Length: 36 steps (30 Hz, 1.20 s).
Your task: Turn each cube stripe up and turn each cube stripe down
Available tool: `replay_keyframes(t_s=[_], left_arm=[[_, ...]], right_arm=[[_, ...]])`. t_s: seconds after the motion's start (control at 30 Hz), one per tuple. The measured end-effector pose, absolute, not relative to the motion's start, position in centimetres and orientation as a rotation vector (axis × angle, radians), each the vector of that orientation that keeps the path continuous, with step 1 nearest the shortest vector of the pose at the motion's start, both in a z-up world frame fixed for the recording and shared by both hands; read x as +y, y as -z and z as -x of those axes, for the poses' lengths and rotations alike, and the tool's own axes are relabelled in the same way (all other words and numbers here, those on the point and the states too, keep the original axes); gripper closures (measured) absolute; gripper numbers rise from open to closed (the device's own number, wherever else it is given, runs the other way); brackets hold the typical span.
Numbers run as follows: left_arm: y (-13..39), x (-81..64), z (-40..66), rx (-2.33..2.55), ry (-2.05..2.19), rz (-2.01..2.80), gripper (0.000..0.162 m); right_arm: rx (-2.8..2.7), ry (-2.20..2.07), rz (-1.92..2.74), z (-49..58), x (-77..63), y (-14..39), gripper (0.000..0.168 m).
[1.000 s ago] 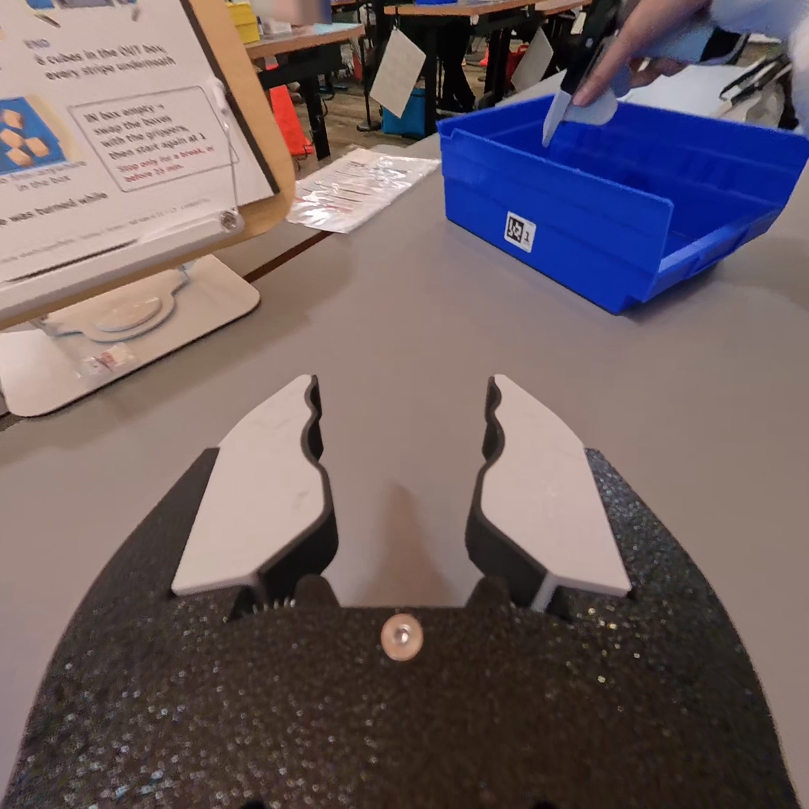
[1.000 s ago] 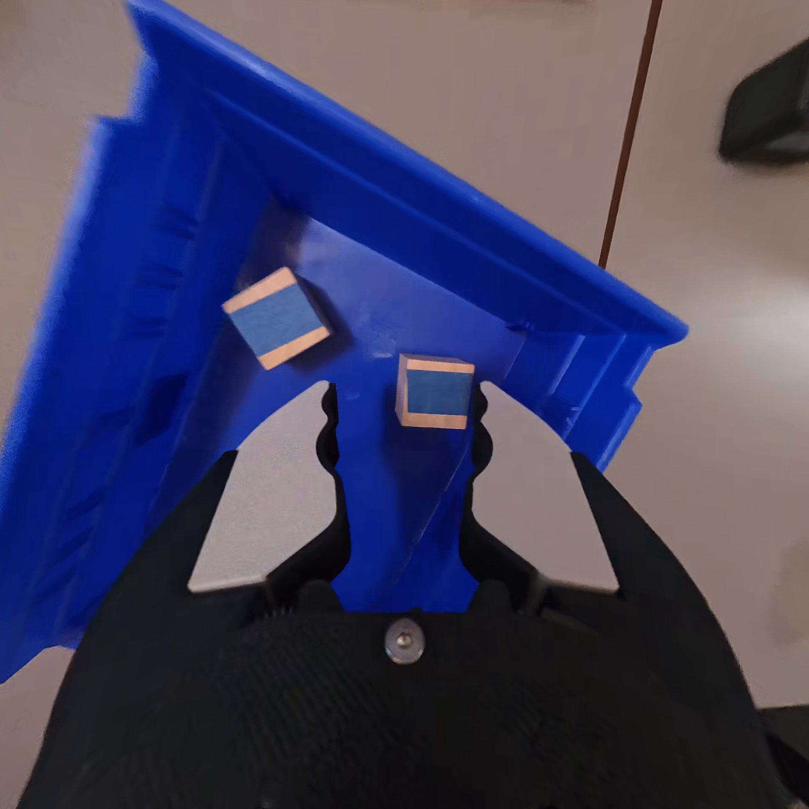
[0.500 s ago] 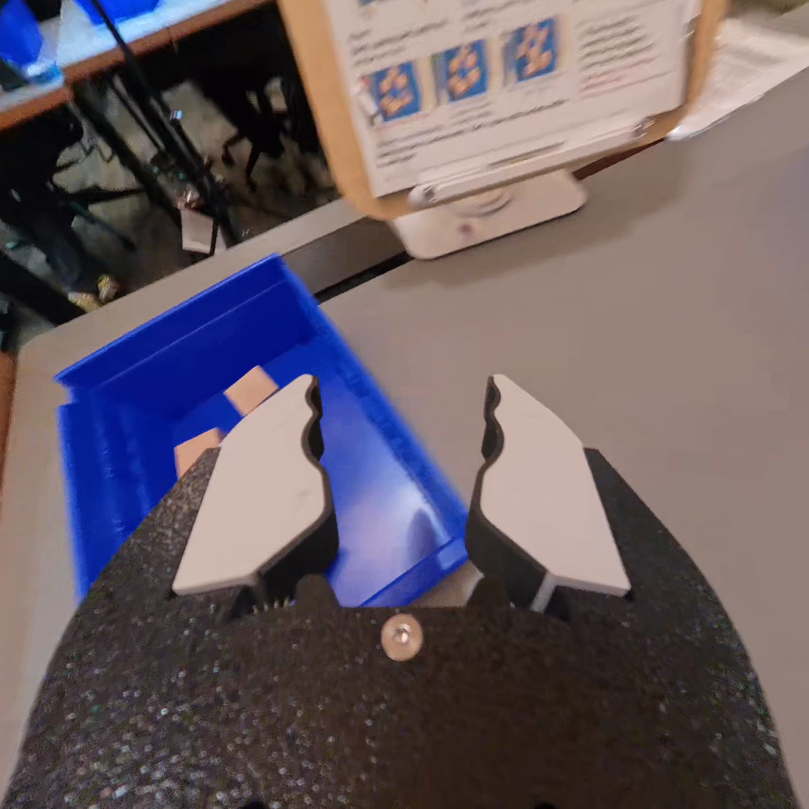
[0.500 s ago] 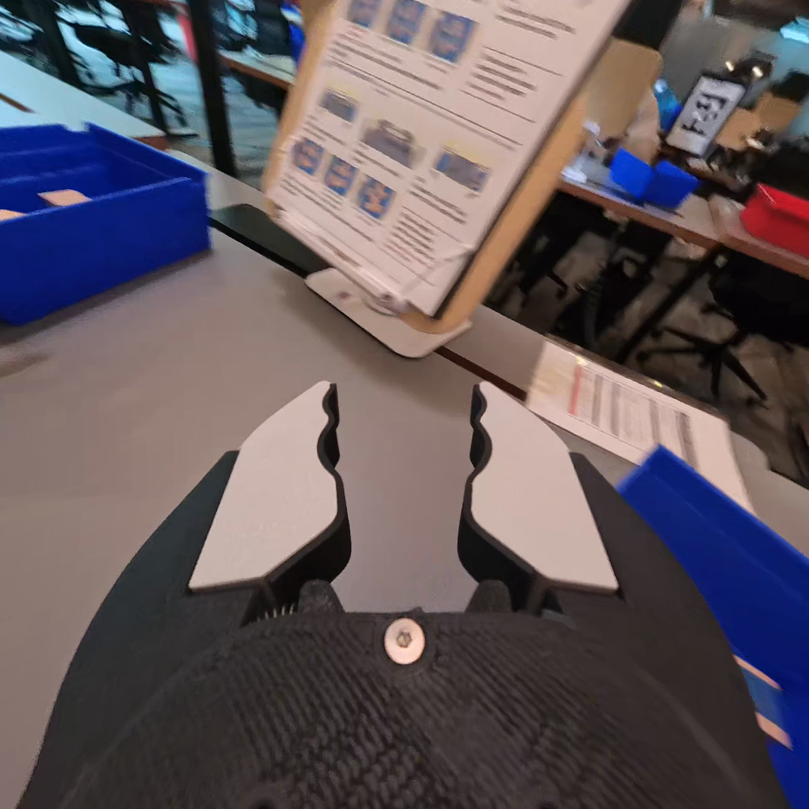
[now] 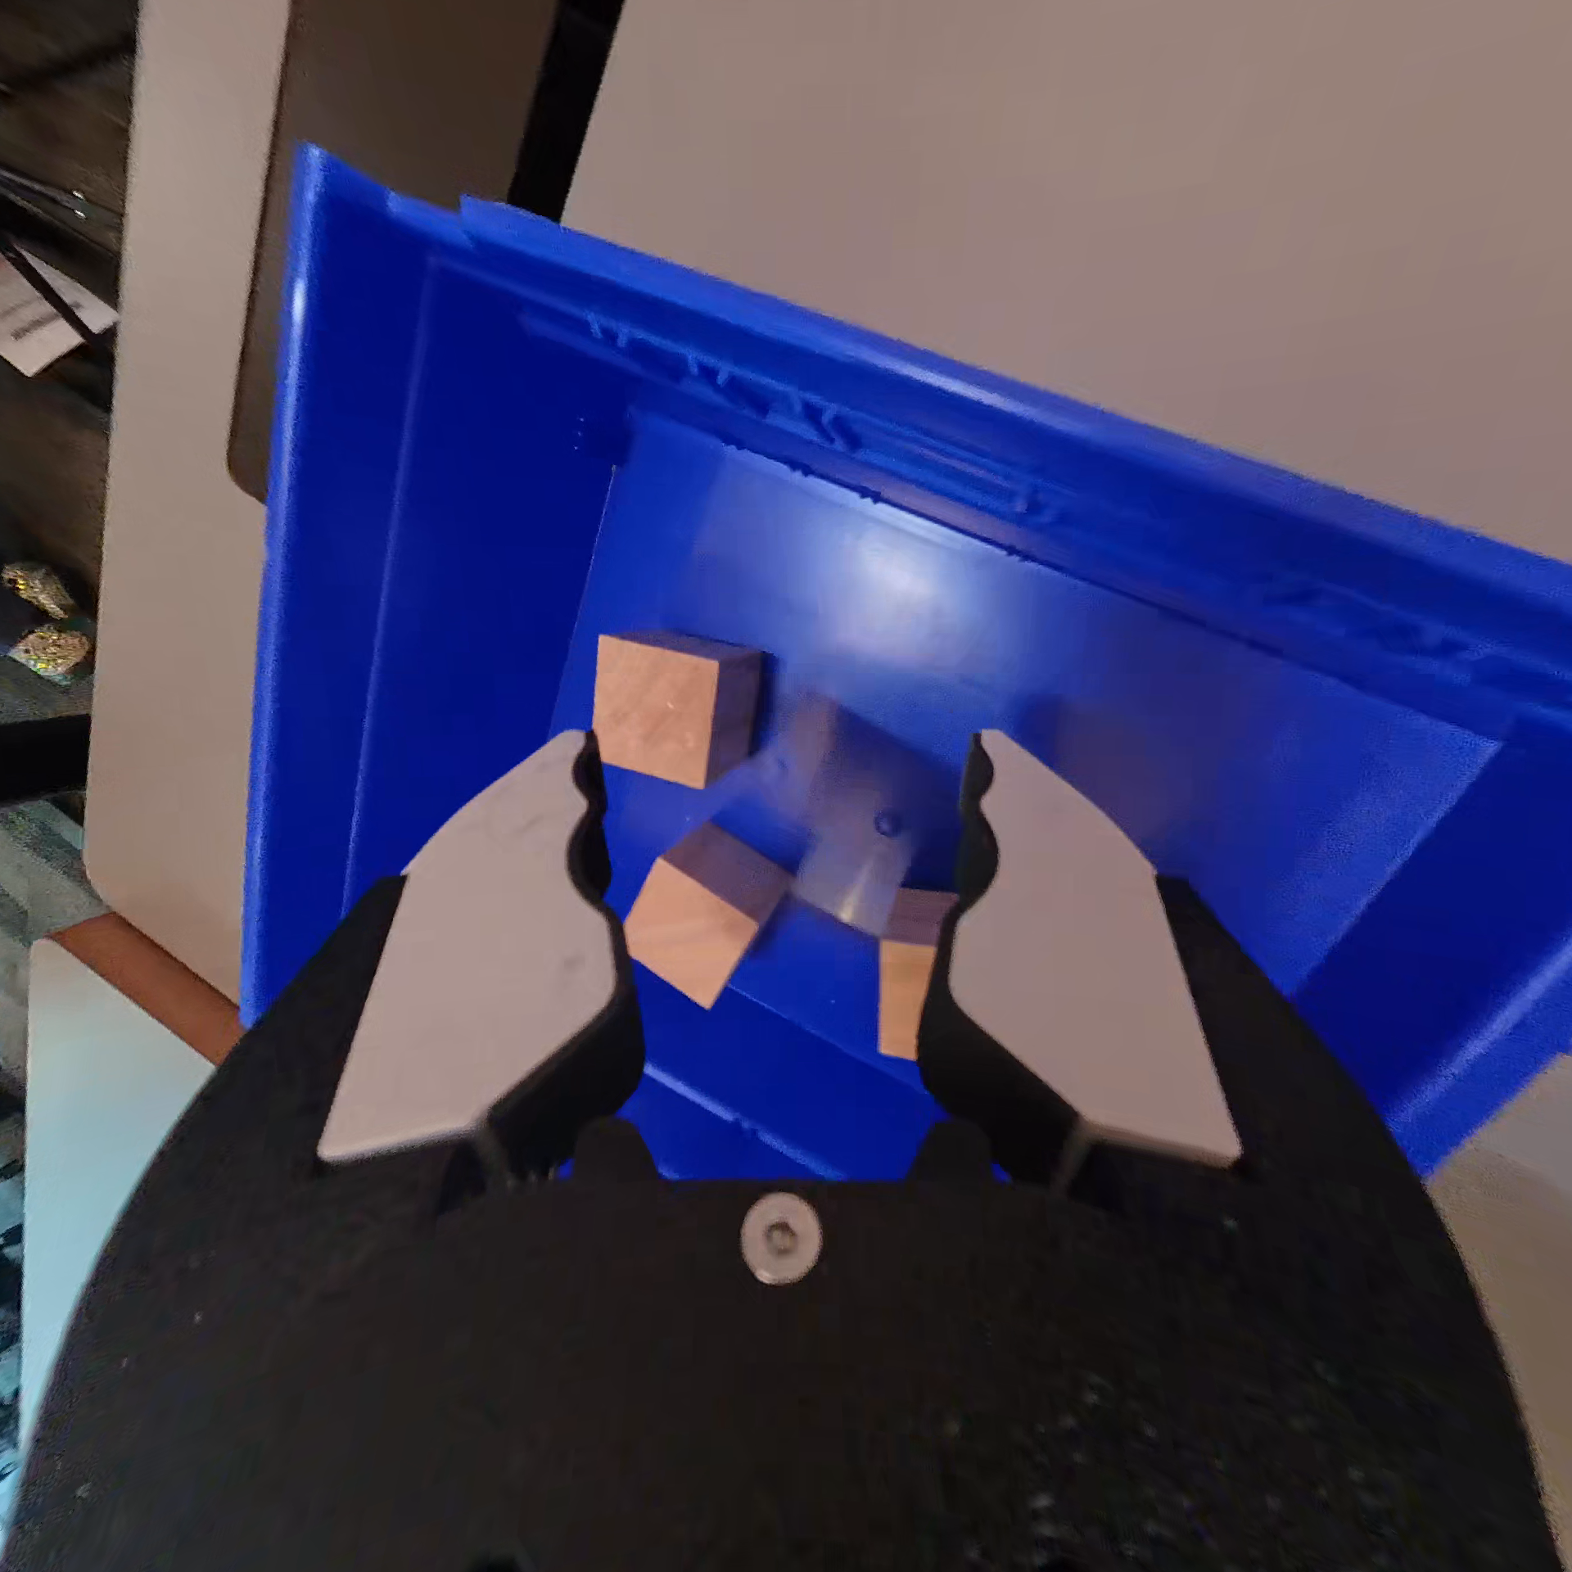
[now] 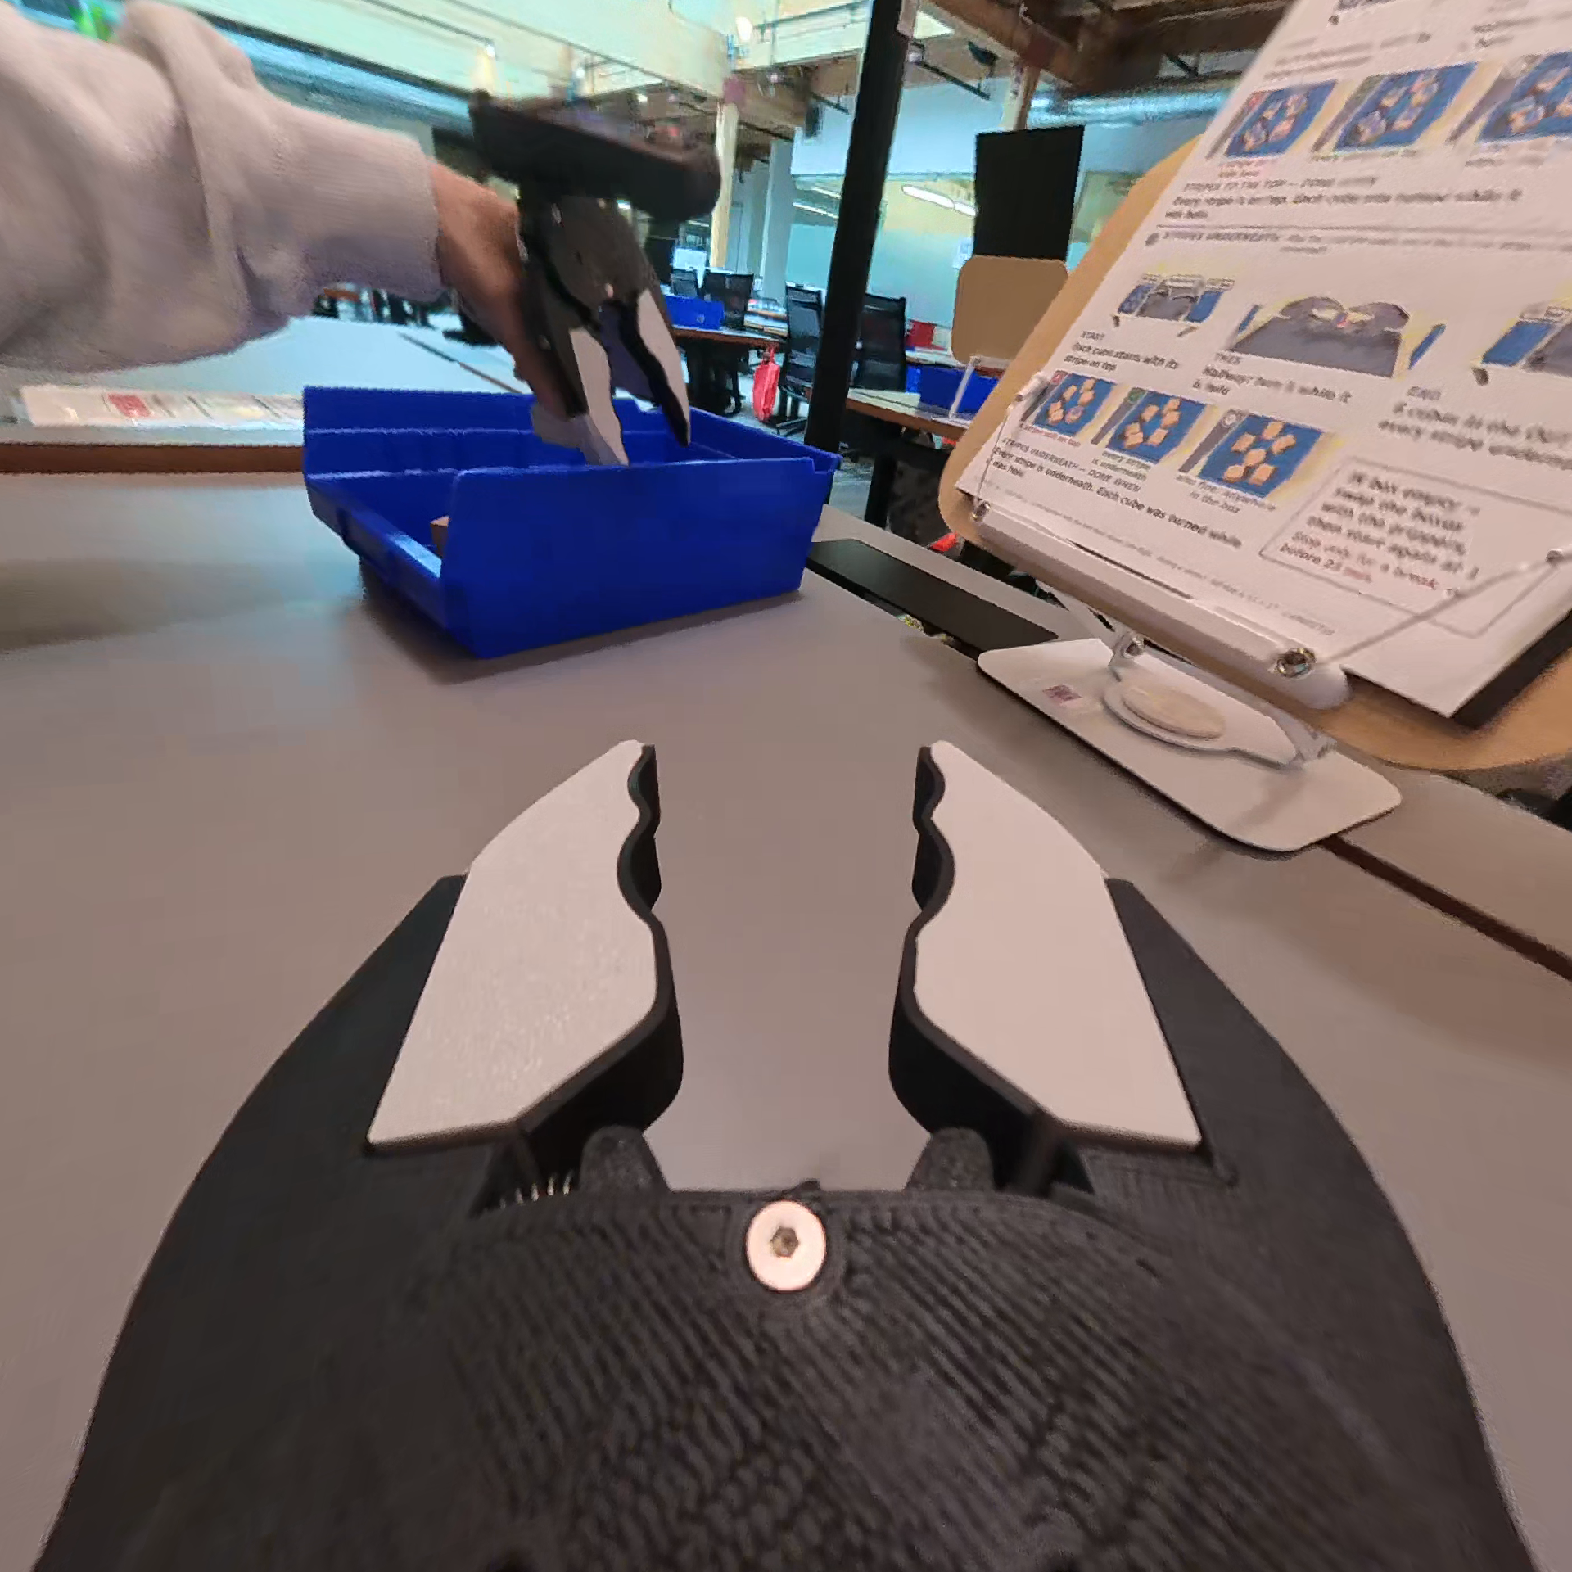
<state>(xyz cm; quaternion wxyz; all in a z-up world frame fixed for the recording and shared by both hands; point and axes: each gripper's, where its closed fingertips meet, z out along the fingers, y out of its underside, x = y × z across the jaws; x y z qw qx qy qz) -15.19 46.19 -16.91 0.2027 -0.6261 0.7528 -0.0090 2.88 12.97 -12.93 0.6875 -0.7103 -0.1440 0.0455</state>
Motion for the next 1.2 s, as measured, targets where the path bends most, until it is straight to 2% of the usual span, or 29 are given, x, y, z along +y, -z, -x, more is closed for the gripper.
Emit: replay_keyframes(t_s=[0.03, 0.27, 0.47, 0.53, 0.73, 0.87, 1.1, 1.2], left_arm=[[17.5, 46.9, 15.1, 2.126, -0.012, 1.738, 0.083], [20.6, 50.8, 15.2, 2.289, -0.293, 1.654, 0.090], [22.3, 51.5, 15.1, 2.331, -0.282, 1.676, 0.102], [22.8, 51.9, 15.4, 2.340, -0.316, 1.653, 0.113], [22.3, 51.5, 15.3, 2.225, -0.206, 1.709, 0.114], [18.0, 49.7, 13.9, 1.999, -0.010, 1.662, 0.114], [4.6, 38.0, 9.4, 1.661, 0.504, 1.246, 0.114], [1.5, 30.8, 7.1, 1.636, 0.727, 1.064, 0.114]], right_arm=[[-0.293, -0.122, 1.596, -3.2, 12.9, 13.0, 0.110], [-0.237, -0.121, 1.580, -4.3, 12.9, 13.0, 0.111], [-0.259, -0.136, 1.573, -4.0, 13.0, 13.3, 0.111], [-0.274, -0.126, 1.568, -3.8, 13.0, 13.4, 0.111], [-0.326, -0.118, 1.575, -3.0, 13.0, 13.7, 0.110], [-0.308, -0.177, 1.578, -2.8, 13.0, 13.6, 0.104], [-0.061, -0.617, 1.603, -2.4, 13.6, 11.7, 0.061], [0.071, -1.060, 1.534, -0.8, 13.4, 8.5, 0.069]])
